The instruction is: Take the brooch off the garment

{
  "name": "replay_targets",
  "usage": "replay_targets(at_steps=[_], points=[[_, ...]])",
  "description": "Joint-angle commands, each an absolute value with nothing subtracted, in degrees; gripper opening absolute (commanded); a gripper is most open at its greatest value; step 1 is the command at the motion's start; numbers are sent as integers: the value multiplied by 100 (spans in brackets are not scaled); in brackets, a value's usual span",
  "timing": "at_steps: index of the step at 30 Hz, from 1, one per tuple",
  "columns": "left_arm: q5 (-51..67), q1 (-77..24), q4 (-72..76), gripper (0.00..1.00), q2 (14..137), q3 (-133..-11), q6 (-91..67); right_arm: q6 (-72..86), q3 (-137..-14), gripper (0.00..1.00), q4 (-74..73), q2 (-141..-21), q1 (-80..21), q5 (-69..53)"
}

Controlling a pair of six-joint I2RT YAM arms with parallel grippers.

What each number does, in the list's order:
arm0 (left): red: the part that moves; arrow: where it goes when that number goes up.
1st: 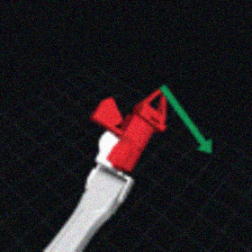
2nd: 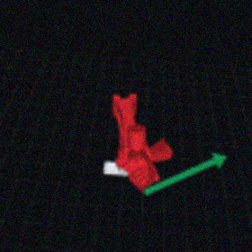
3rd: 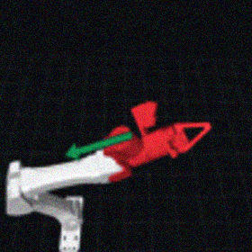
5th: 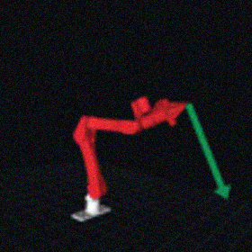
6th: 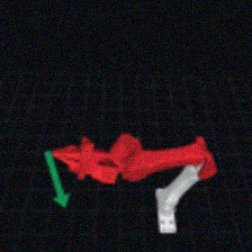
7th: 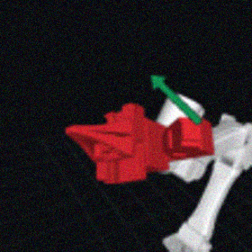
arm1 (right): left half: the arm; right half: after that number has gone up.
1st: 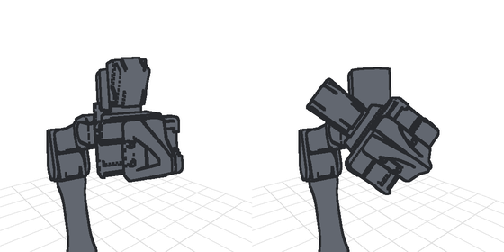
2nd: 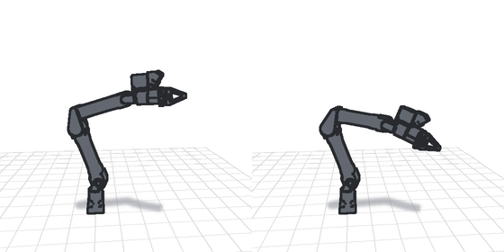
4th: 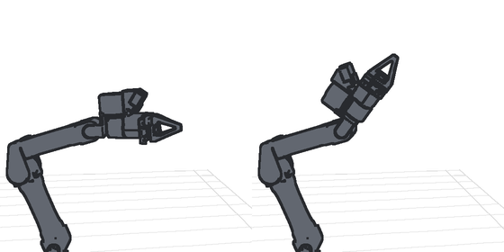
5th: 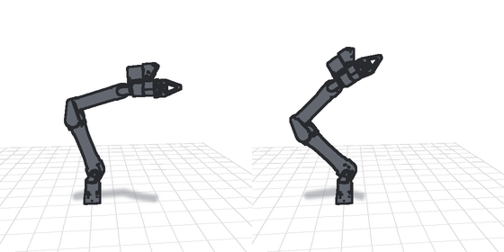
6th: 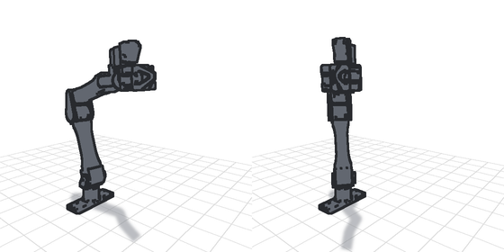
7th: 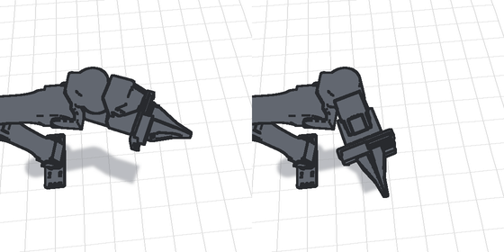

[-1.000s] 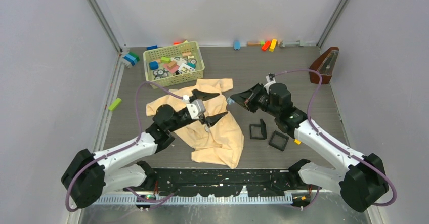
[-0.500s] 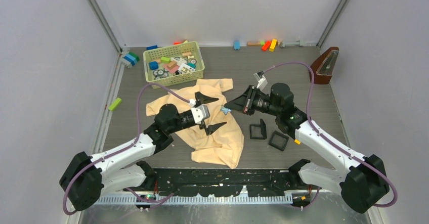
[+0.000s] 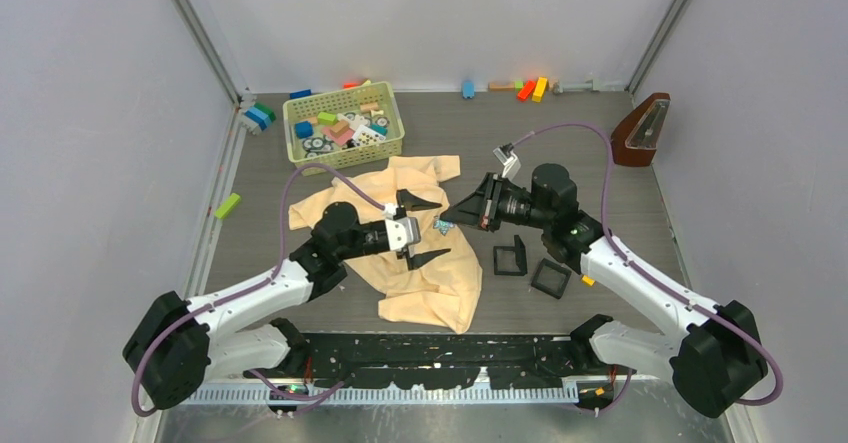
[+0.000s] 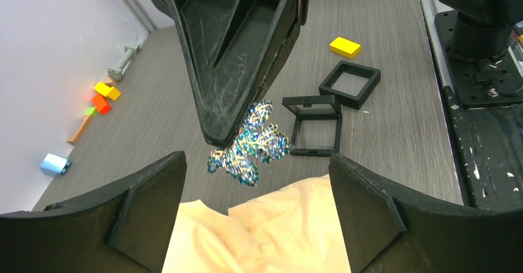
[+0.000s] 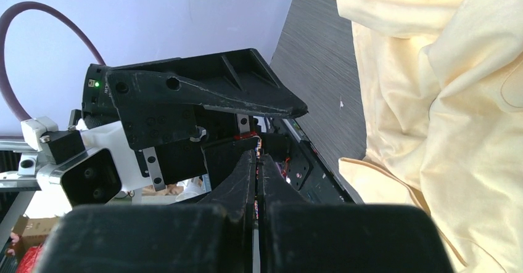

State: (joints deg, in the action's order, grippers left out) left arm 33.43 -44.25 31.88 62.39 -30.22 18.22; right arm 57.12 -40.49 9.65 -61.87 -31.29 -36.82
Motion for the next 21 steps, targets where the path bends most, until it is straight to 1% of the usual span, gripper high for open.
replay_targets(at_steps=[1,8,10,12,16,17,18,19,20,21], points=[[3560,-4438,3577,88,6283,-3322,1760,5634,-4124,0,1339,-6250,-3193,-3805],[3596,-4438,3705,72,6316,-3343,1626,5660,-4124,0,1388,-6292,-3208,-3759],[3620,-4438,3703,65,6320,-3340,1611,5705,-4121,1,1437,-6301,-3212,-3754],[3609,-4438,3708,61,6329,-3321,1616,5732,-4115,0,1475,-6308,-3216,-3751],[3595,-4438,3709,46,6333,-3333,1616,5741,-4114,3,1485,-6320,-3225,-3736],[3593,-4438,3697,41,6339,-3333,1624,5742,-4109,5,1479,-6324,-3226,-3718],[3587,-4436,3681,39,6343,-3345,1630,5741,-4104,7,1455,-6310,-3226,-3709],[3579,-4438,3659,38,6352,-3355,1636,5729,-4108,16,1426,-6301,-3226,-3672],[3577,-4438,3630,36,6362,-3360,1655,5706,-4112,23,1350,-6278,-3226,-3610],[3568,-4438,3606,36,6382,-3365,1669,5696,-4117,35,1303,-6259,-3226,-3571]])
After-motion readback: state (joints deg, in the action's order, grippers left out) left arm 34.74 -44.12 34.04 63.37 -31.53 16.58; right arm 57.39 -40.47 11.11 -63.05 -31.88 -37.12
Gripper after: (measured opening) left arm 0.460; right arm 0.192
